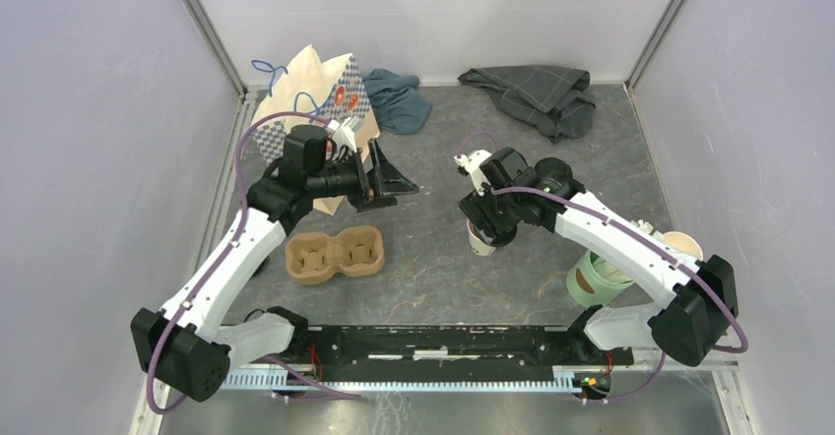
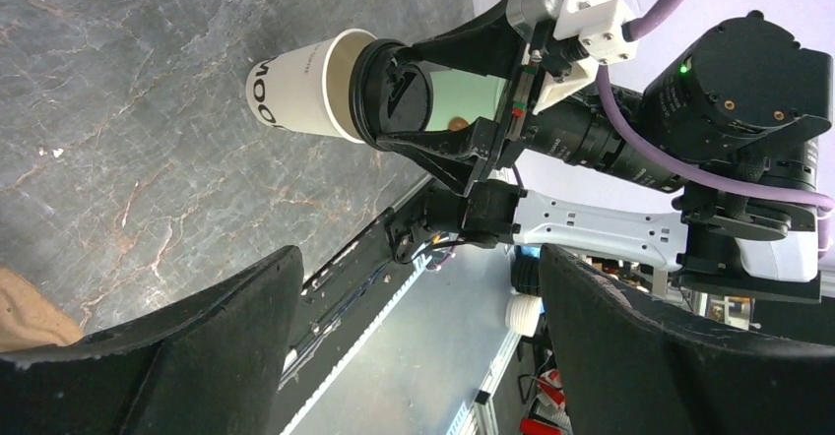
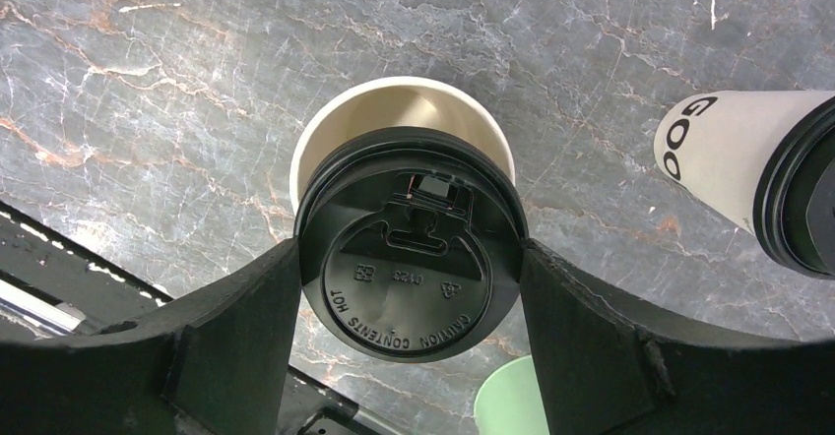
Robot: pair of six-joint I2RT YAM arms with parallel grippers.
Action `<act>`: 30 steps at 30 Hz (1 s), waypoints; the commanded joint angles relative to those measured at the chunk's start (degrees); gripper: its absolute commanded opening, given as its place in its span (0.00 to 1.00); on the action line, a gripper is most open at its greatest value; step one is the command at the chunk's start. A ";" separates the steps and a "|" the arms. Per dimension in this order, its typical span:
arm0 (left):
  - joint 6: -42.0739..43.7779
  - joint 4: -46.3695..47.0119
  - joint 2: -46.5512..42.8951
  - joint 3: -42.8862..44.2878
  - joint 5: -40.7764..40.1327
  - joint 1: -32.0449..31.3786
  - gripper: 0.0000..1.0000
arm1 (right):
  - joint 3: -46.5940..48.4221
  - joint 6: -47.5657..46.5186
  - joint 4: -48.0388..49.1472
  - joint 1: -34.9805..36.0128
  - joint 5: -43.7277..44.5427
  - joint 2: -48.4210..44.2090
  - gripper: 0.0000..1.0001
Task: Pack the takeout coffee
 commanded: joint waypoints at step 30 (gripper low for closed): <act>-1.81 2.79 -1.14 0.37 -0.19 -0.77 0.95 | -1.03 -0.34 5.53 0.10 -0.70 1.49 0.82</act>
